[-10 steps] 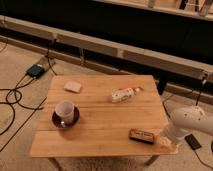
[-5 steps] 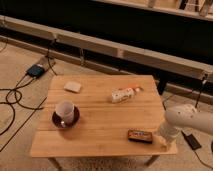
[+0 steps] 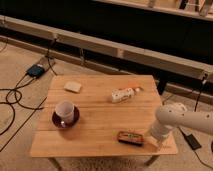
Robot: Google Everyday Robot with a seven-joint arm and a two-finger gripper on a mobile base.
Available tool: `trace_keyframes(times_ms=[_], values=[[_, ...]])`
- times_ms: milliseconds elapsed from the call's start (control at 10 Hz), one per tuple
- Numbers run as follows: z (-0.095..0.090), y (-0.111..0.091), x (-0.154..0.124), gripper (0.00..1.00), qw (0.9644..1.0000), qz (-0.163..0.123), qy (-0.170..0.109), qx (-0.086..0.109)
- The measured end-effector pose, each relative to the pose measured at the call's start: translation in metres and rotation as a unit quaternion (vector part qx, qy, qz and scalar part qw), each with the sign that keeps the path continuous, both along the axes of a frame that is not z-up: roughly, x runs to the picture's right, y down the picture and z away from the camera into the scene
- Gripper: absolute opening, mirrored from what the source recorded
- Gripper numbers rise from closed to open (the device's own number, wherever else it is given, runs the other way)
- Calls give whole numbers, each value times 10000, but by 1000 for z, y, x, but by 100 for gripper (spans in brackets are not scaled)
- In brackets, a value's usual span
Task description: Push the eraser across the table
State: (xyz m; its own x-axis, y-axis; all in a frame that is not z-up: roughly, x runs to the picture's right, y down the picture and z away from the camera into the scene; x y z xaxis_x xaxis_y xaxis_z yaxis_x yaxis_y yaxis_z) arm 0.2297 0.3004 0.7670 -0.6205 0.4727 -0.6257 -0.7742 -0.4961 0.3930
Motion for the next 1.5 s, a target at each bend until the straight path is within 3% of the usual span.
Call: trace_keyframes(times_ms=[400, 1100, 1500], values=[[-6, -2, -42, 65, 9985, -217, -493, -89], [9, -7, -74, 65, 9952, -376, -883, -171], [13, -11, -102, 65, 9911, -563, -1196, -177]])
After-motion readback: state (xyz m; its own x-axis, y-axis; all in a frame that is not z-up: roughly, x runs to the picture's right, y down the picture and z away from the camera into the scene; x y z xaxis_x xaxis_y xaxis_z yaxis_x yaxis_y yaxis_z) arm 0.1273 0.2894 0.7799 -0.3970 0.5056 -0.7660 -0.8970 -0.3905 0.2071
